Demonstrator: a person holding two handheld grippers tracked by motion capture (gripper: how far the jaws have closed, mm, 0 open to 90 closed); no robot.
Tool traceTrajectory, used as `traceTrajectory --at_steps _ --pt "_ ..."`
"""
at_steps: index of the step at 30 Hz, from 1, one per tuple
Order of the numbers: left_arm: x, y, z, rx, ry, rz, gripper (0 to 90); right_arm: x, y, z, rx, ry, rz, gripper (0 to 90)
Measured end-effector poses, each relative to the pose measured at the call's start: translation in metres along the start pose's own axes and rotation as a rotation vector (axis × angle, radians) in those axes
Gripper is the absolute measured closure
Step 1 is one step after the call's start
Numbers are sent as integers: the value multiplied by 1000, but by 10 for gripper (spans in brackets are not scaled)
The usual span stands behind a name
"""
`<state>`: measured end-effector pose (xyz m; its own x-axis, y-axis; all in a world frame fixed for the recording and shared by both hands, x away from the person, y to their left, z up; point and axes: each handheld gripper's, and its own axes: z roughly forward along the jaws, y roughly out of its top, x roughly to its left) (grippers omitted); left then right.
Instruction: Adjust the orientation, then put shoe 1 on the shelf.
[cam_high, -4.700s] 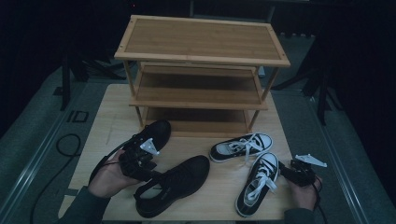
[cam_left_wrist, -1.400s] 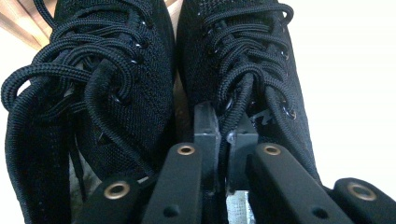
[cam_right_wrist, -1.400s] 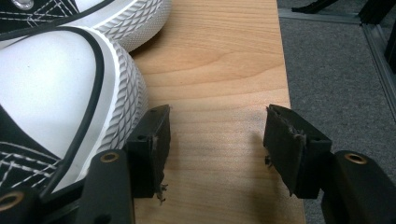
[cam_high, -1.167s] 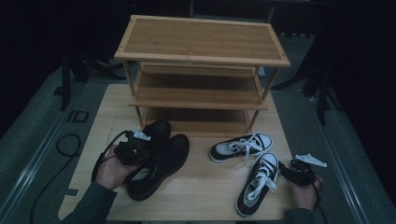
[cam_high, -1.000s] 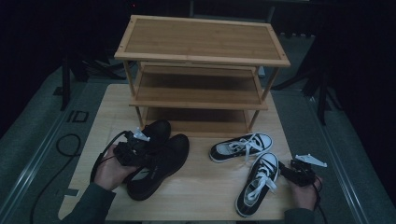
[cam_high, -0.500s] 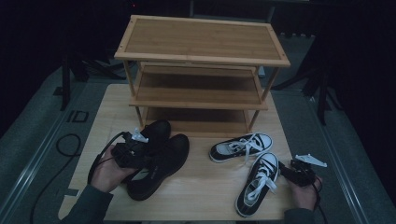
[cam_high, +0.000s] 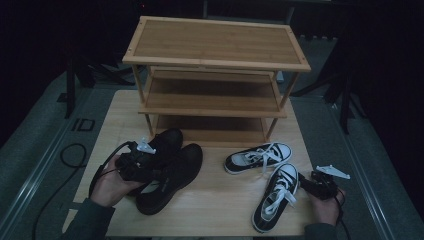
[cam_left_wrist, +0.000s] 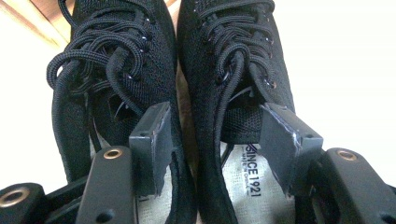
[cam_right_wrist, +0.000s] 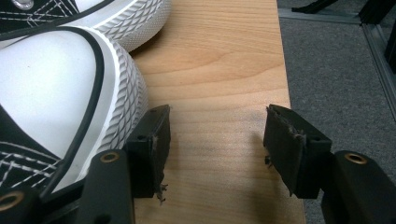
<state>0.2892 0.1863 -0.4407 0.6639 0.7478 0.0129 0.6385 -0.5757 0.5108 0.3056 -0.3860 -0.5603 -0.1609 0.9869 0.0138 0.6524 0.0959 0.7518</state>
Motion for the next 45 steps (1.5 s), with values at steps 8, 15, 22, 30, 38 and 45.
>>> traceTrajectory --at_steps 8,15,22,30,38,45 --pt "2 -3 -6 -11 3 4 427 0 0 0 0 -1 0 409" --pt "4 -5 -9 -14 8 -1 417 0 0 0 0 -1 0 409" --pt "6 -5 -10 -5 38 -18 305 0 0 0 0 0 1 409" --pt "8 -6 -7 4 31 -23 294 0 0 0 0 -1 0 409" --pt "12 -8 -4 11 18 -25 321 0 0 0 0 0 1 408" --pt "15 -9 -1 14 11 -33 351 0 0 0 0 0 0 408"
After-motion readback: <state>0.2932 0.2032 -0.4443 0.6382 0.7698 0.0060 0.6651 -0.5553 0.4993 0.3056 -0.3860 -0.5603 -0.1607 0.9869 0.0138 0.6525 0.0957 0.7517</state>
